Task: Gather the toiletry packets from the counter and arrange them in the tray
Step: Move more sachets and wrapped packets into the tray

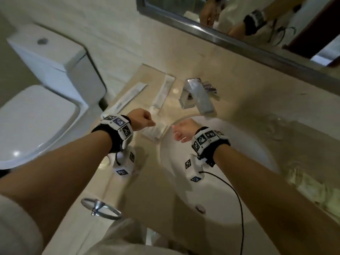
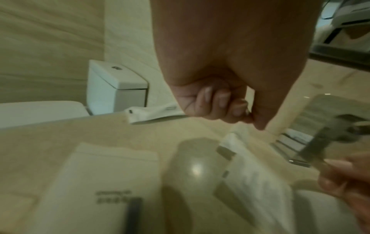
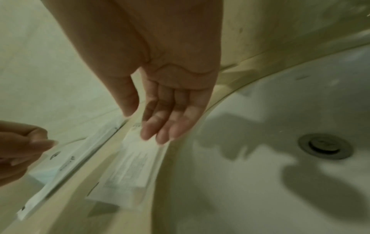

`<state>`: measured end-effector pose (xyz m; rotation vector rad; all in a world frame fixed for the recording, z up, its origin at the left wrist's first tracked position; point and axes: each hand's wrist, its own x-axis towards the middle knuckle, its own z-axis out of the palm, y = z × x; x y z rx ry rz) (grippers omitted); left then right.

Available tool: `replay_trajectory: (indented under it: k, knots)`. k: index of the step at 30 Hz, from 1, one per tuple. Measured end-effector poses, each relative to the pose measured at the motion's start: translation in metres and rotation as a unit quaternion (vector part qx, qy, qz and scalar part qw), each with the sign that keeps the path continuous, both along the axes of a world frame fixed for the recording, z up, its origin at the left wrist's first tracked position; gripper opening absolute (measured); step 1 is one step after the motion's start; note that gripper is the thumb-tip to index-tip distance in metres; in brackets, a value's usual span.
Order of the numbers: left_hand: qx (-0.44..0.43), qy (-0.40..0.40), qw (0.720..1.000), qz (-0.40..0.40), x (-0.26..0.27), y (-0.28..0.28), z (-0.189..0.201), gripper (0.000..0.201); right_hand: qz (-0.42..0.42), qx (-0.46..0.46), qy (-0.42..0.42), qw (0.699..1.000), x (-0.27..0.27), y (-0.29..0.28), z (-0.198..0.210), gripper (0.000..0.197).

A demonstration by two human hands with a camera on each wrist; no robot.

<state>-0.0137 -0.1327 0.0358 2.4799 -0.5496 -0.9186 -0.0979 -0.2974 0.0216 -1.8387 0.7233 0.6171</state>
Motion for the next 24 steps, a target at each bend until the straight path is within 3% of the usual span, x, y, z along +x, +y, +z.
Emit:
replay_trajectory:
  k: [3, 6, 9, 13, 17, 19, 20, 22, 24]
  knots:
    - [-0.001, -0.012, 0.998, 0.062, 0.022, 0.038, -0.012, 0.023, -0.023, -0.052, -0.017, 0.998, 0.031, 0.023, -0.010, 0.027]
    - [-0.012, -0.041, 0.990, 0.133, 0.045, 0.063, -0.023, 0.020, -0.084, -0.065, -0.046, 0.993, 0.058, 0.039, -0.015, 0.011]
    - [-0.011, -0.064, 0.984, 0.163, 0.062, 0.079, -0.033, 0.020, -0.095, -0.156, -0.055, 0.982, 0.083, 0.048, -0.022, 0.021]
    - [-0.017, -0.122, 0.973, 0.195, 0.083, 0.101, -0.048, 0.033, -0.118, -0.188, -0.031, 0.975, 0.112, 0.063, -0.039, 0.055]
    - [-0.008, -0.103, 0.980, 0.168, 0.098, 0.111, -0.058, 0.047, -0.136, -0.213, -0.030, 0.967, 0.131, 0.074, -0.043, 0.059]
    - [-0.008, -0.090, 0.985, 0.148, 0.101, 0.111, -0.061, 0.051, -0.167, -0.199, -0.031, 0.965, 0.138, 0.079, -0.039, 0.050]
    - [-0.012, -0.083, 0.987, 0.137, 0.101, 0.109, -0.061, 0.053, -0.146, -0.224, -0.015, 0.964, 0.139, 0.081, -0.039, 0.043]
    - [-0.015, -0.076, 0.991, 0.112, 0.101, 0.104, -0.060, 0.054, 0.005, -0.327, 0.019, 0.945, 0.135, 0.085, -0.041, 0.034]
    - [-0.005, -0.080, 0.992, 0.093, 0.101, 0.097, -0.058, 0.051, 0.015, -0.303, 0.017, 0.953, 0.140, 0.081, -0.039, 0.030]
